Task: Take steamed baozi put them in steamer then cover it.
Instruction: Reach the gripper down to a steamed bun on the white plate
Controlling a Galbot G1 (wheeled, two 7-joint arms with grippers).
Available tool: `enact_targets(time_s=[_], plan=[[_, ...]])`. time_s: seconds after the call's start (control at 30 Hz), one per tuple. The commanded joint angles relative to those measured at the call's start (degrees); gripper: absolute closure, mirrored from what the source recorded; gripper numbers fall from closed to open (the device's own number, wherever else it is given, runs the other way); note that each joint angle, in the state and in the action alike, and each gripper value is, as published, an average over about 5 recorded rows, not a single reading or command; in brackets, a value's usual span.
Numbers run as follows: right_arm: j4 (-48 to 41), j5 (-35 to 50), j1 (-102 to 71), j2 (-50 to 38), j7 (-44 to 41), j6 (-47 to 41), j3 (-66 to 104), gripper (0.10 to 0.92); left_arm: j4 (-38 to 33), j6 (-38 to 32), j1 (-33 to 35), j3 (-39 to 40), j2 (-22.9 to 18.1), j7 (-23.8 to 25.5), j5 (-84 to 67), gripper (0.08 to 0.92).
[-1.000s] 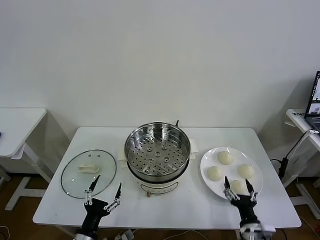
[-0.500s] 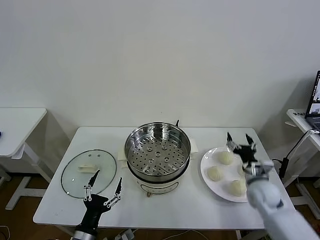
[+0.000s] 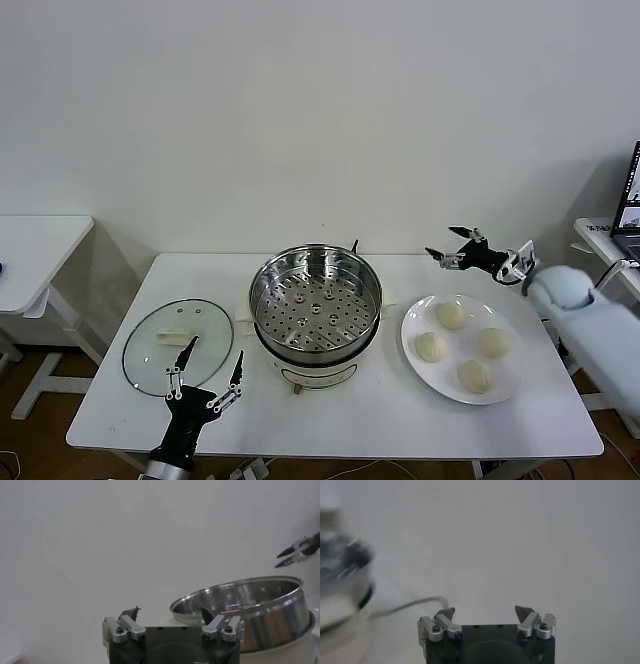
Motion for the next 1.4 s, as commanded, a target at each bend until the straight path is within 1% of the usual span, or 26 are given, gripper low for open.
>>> enact_targets(time_s=[0.03,0.13,0.23,0.53,0.93,1.4], plan=[[-14.6,-25.7,21.4,0.3,-40.7,2.0,-17.1,0.203,-1.0,0.3,0.5,-0.1,-0.2,-0.3,-0.1,0.177],[-14.7,-32.1,22.5,2.4,-42.8,3.1,-18.5,0.203,-1.1,0.4,0.6,-0.2,-0.3,-0.5,-0.1,0.177],[-14.9,-37.2,22.7,4.5,-42.4,4.1,-19.9,0.203,-1.2,0.3,0.8,-0.4,-0.4,-0.7,-0.2,0.177],[-19.3,-45.6,21.2,10.3,-37.1,6.7,-20.3,0.203,-1.0,0.2,1.1,-0.5,-0.8,-1.1,-0.3,0.177],[-25.3,-48.4,19.0,16.1,-30.9,8.0,-19.1,0.203,-0.4,-0.1,1.4,-0.7,-1.1,-1.6,-0.4,0.177],[-28.0,-49.6,17.6,18.9,-28.0,8.4,-18.9,0.203,-0.4,-0.3,1.5,-0.8,-1.2,-2.2,-0.8,0.177]])
